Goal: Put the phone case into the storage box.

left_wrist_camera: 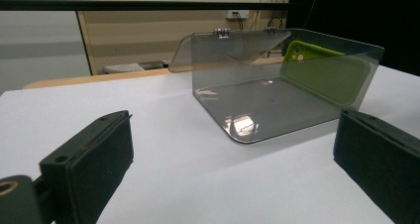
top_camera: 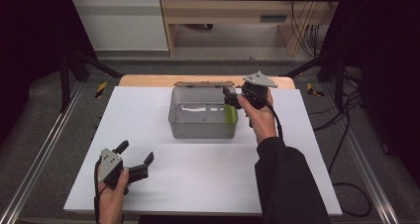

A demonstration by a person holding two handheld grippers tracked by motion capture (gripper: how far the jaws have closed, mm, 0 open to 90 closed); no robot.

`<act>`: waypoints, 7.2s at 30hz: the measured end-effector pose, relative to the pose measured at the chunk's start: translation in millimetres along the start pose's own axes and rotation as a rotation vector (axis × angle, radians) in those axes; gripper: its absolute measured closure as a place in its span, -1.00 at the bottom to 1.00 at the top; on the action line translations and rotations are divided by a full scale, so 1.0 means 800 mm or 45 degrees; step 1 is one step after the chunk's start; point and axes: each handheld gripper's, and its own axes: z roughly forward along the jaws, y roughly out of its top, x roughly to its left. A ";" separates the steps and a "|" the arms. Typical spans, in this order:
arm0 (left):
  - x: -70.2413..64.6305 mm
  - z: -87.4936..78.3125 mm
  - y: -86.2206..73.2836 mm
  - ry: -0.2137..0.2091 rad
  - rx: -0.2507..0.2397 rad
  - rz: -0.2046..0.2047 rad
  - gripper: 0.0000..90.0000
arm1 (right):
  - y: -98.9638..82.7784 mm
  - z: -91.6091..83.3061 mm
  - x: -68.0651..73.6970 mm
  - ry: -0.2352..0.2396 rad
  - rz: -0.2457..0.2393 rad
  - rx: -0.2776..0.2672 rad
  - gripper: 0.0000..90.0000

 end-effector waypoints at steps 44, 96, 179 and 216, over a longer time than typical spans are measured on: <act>0.028 -0.030 0.004 0.017 -0.030 0.011 -0.97 | -0.010 -0.074 -0.029 0.059 0.020 -0.144 -0.85; 0.032 -0.031 0.004 -0.038 -0.064 -0.030 -0.97 | -0.054 -0.176 -0.097 -0.017 -0.019 -0.196 -0.88; 0.029 -0.035 0.008 -0.084 -0.156 -0.040 -0.98 | -0.174 -0.205 -0.080 0.010 -0.027 -0.155 -0.87; 0.016 -0.028 0.005 -0.157 -0.178 -0.088 -0.98 | -0.212 -0.179 -0.047 0.073 -0.130 -0.155 -0.87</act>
